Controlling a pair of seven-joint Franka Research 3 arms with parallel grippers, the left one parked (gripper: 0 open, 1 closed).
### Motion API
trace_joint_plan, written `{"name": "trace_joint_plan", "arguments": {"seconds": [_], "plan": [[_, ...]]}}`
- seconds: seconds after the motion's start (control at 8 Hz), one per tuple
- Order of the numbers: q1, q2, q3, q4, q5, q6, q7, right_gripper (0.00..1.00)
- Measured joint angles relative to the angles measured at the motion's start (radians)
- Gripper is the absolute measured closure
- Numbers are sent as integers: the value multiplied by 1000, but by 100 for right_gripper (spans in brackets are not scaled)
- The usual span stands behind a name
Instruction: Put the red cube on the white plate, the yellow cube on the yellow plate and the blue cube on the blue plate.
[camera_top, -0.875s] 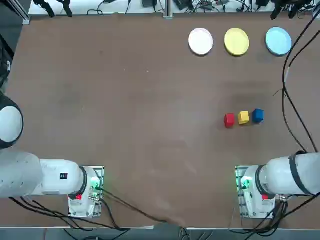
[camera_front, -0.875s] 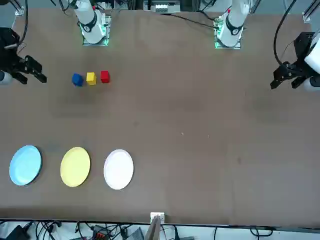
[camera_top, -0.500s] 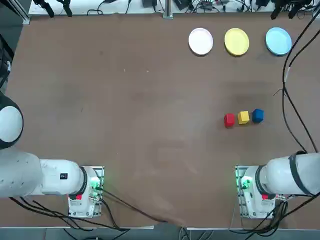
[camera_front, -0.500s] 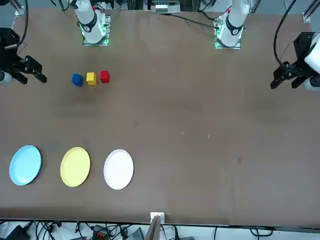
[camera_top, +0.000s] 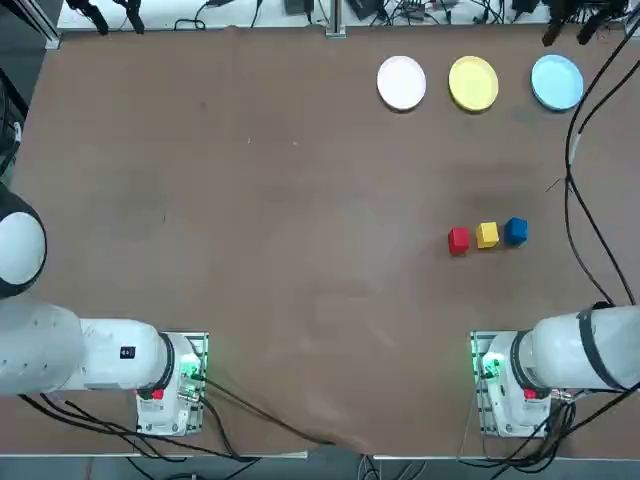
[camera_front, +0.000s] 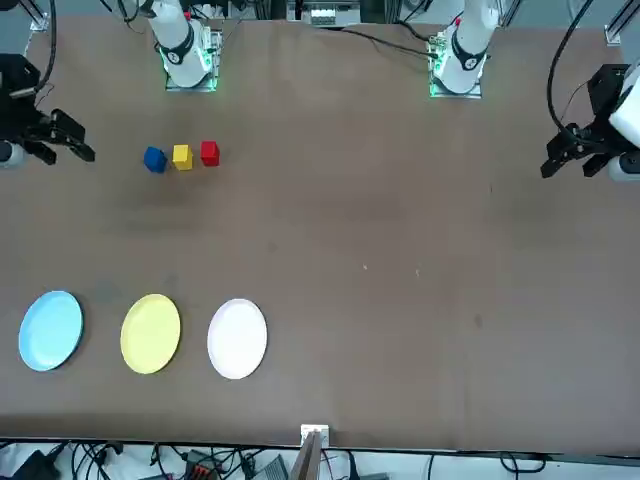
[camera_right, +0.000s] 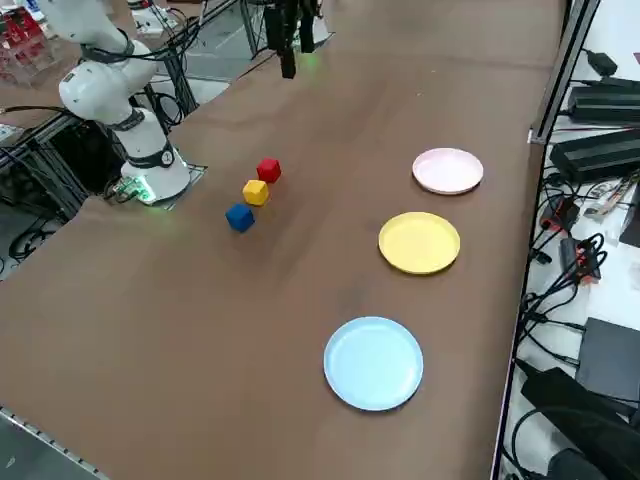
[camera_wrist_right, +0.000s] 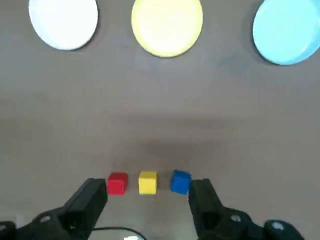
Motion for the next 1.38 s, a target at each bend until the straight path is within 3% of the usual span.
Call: {"name": "trace_joint_plan", "arguments": {"seconds": [0.38,0.62,0.88,1.12,1.38], "plan": [[4,49,5,-4,2,-222,1,0],[38,79,16,-78,5,-319,1,1],[103,48,21,-285,9,-218,2,2],[153,-21,24,-562,18,5,41,3],[235,-46,24,-707,31,181,181,4]]}}
